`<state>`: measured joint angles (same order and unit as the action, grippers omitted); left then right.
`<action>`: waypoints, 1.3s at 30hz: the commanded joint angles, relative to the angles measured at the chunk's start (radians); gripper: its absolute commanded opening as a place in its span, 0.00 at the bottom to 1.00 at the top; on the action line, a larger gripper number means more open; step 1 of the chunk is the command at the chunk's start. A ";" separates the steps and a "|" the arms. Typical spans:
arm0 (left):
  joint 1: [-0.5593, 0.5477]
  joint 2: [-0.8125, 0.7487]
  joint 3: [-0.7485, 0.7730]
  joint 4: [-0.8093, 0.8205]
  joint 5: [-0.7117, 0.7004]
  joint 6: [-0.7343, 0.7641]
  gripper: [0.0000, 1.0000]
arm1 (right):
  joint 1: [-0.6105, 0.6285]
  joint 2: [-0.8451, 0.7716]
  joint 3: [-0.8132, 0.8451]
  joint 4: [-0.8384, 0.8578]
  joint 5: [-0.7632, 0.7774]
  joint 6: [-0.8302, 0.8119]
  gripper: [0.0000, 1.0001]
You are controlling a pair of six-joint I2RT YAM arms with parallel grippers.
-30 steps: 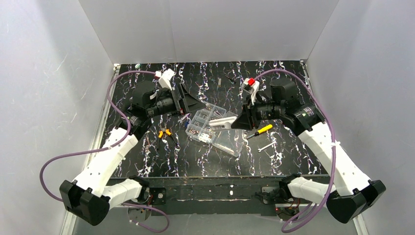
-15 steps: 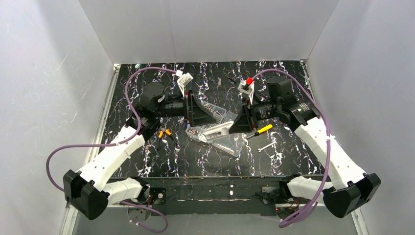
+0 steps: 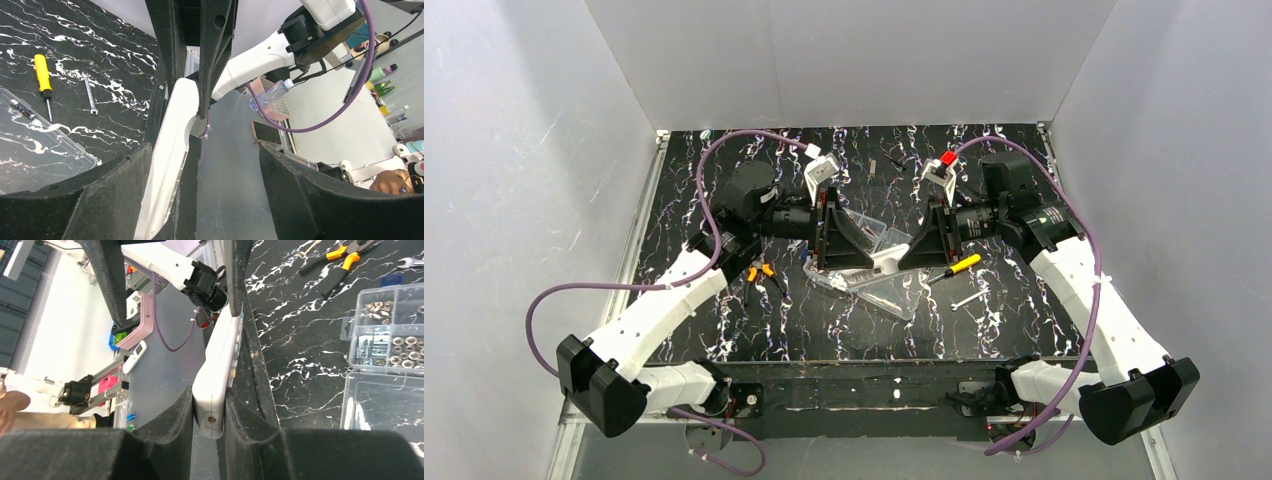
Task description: Load the batteries into the remote control
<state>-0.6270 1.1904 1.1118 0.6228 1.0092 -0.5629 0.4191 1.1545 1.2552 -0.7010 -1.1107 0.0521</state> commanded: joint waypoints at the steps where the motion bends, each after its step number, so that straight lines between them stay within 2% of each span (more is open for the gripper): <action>1: -0.019 0.012 0.084 -0.067 0.045 0.104 0.77 | -0.001 -0.001 0.044 0.014 -0.091 -0.011 0.01; 4: -0.051 0.080 0.130 -0.008 0.046 0.044 0.75 | -0.002 -0.020 0.022 0.050 -0.082 0.002 0.01; 5: -0.082 0.101 0.155 -0.038 0.051 0.075 0.74 | -0.001 -0.022 0.017 0.078 -0.079 0.022 0.01; 6: -0.124 0.121 0.192 -0.156 0.044 0.147 0.72 | -0.002 -0.018 0.015 0.093 -0.091 0.037 0.01; 10: -0.160 0.124 0.219 -0.252 0.023 0.228 0.69 | -0.002 -0.030 0.005 0.122 -0.097 0.050 0.01; 13: -0.172 0.138 0.228 -0.251 0.032 0.223 0.59 | -0.001 -0.030 -0.003 0.131 -0.095 0.060 0.01; 22: -0.186 0.166 0.241 -0.215 0.039 0.195 0.48 | -0.002 -0.036 -0.014 0.144 -0.100 0.066 0.01; 24: -0.188 0.171 0.247 -0.217 0.042 0.193 0.41 | -0.002 -0.035 -0.014 0.143 -0.100 0.065 0.01; 26: -0.189 0.175 0.255 -0.235 0.042 0.195 0.26 | -0.002 -0.035 -0.013 0.146 -0.093 0.065 0.01; 28: -0.191 0.174 0.258 -0.250 0.039 0.201 0.16 | -0.002 -0.037 -0.013 0.154 -0.087 0.066 0.01; 32: -0.192 0.161 0.248 -0.264 0.025 0.211 0.02 | -0.002 -0.043 -0.013 0.171 -0.047 0.064 0.01; 34: -0.192 0.156 0.247 -0.271 0.020 0.213 0.00 | -0.002 -0.051 -0.016 0.181 0.003 0.065 0.01; 36: -0.193 0.158 0.247 -0.277 0.016 0.214 0.00 | -0.002 -0.065 -0.030 0.211 0.060 0.072 0.14; 38: -0.192 0.159 0.242 -0.282 -0.009 0.215 0.00 | -0.002 -0.094 -0.049 0.248 0.143 0.079 0.30; 39: -0.192 0.158 0.239 -0.292 -0.024 0.217 0.00 | -0.002 -0.127 -0.065 0.277 0.223 0.094 0.47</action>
<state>-0.8009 1.3750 1.3262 0.3561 0.9642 -0.3397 0.4229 1.0939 1.2240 -0.5747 -1.1717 0.1322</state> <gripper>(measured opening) 0.252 0.306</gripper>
